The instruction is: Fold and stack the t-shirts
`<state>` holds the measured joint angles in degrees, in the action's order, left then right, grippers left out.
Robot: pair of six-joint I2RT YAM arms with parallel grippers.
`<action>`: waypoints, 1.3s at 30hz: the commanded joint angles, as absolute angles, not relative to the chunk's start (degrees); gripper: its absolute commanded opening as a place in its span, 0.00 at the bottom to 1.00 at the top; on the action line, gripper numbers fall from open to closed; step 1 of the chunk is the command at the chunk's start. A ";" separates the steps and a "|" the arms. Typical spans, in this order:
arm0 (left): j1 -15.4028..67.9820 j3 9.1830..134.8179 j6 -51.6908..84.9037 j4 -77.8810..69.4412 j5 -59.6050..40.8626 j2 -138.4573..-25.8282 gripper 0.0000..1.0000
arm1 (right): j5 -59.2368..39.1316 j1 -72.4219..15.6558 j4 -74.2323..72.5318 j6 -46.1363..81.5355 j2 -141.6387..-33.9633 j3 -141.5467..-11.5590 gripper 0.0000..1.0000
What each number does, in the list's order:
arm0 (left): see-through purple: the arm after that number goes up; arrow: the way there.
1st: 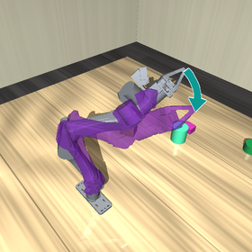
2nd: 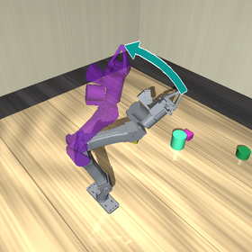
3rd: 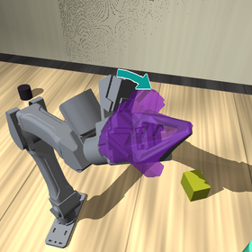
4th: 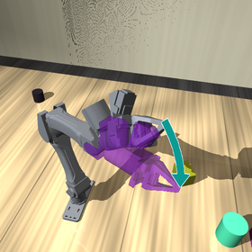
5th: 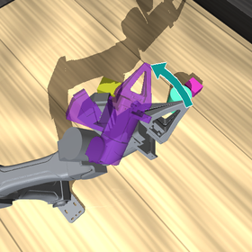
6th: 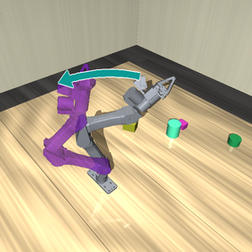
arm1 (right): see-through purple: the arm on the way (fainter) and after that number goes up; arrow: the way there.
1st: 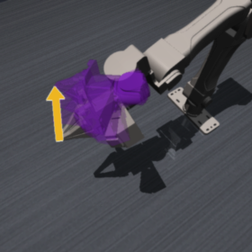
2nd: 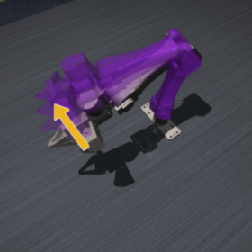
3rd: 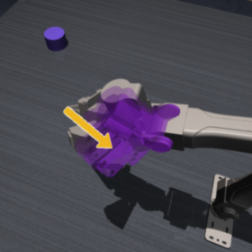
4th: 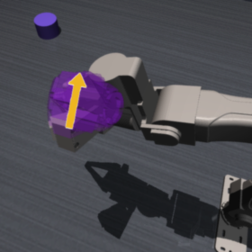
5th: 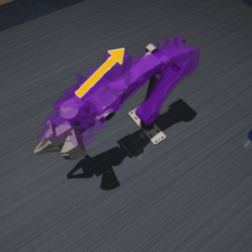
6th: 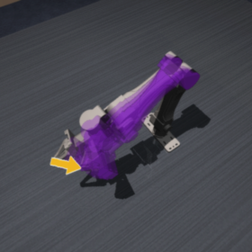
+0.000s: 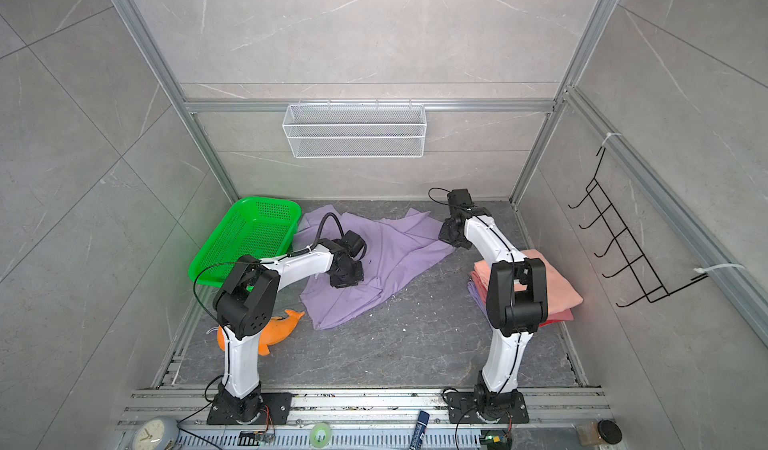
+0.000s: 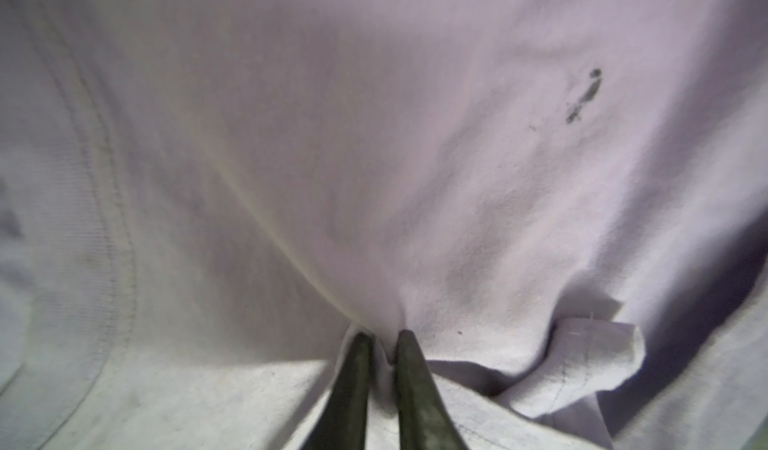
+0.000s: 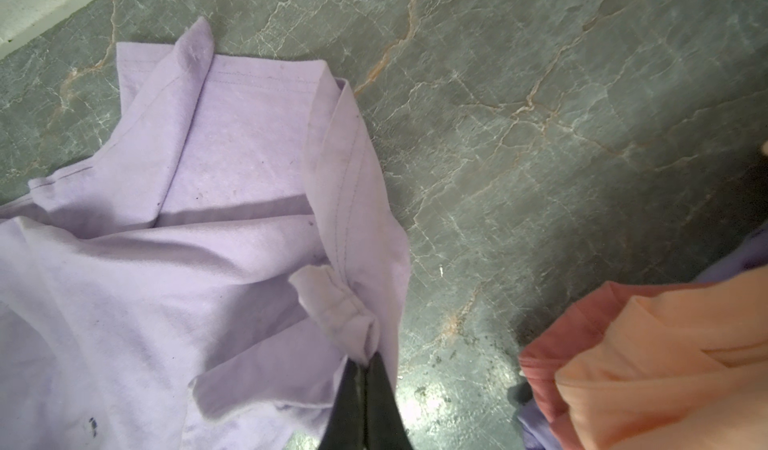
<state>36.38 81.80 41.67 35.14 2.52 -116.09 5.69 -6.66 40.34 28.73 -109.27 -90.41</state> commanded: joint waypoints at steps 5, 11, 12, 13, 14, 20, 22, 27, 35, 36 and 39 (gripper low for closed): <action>36.29 81.62 41.61 37.63 1.58 -111.25 0.11 | 4.75 -6.24 39.75 29.15 -108.20 -90.19 0.03; 36.33 80.11 42.67 37.53 0.28 -109.44 0.18 | 4.42 -6.16 38.92 29.55 -108.02 -88.65 0.03; 36.34 79.98 42.78 37.33 0.07 -109.49 0.18 | 4.31 -6.15 38.71 29.62 -108.02 -88.42 0.03; 36.45 79.83 43.00 37.23 -0.04 -109.56 0.18 | 4.27 -6.11 38.59 29.72 -108.02 -88.31 0.03; 36.47 79.72 43.07 37.05 -0.30 -109.51 0.18 | 4.15 -6.15 38.59 29.71 -108.02 -88.14 0.03; 36.62 79.54 43.22 36.89 -0.51 -109.19 0.11 | 4.13 -5.89 38.24 29.91 -107.72 -87.28 0.02; 36.64 79.41 43.08 36.86 -0.65 -108.59 0.05 | 4.04 -5.80 38.23 29.96 -107.33 -87.28 0.02; 36.60 79.36 43.07 38.24 -0.92 -104.85 0.00 | 3.03 -5.12 37.91 30.59 -105.70 -86.91 0.02; 36.70 81.43 39.47 48.39 -2.86 -89.75 0.00 | -0.35 -2.80 38.79 29.98 -99.70 -84.47 0.02; 36.81 81.01 39.62 49.12 -3.58 -87.68 0.00 | -0.83 -2.52 39.26 29.97 -98.81 -84.08 0.02; 38.68 78.87 40.31 50.96 -6.14 -80.79 0.00 | -0.94 -1.99 41.48 29.29 -94.91 -81.87 0.02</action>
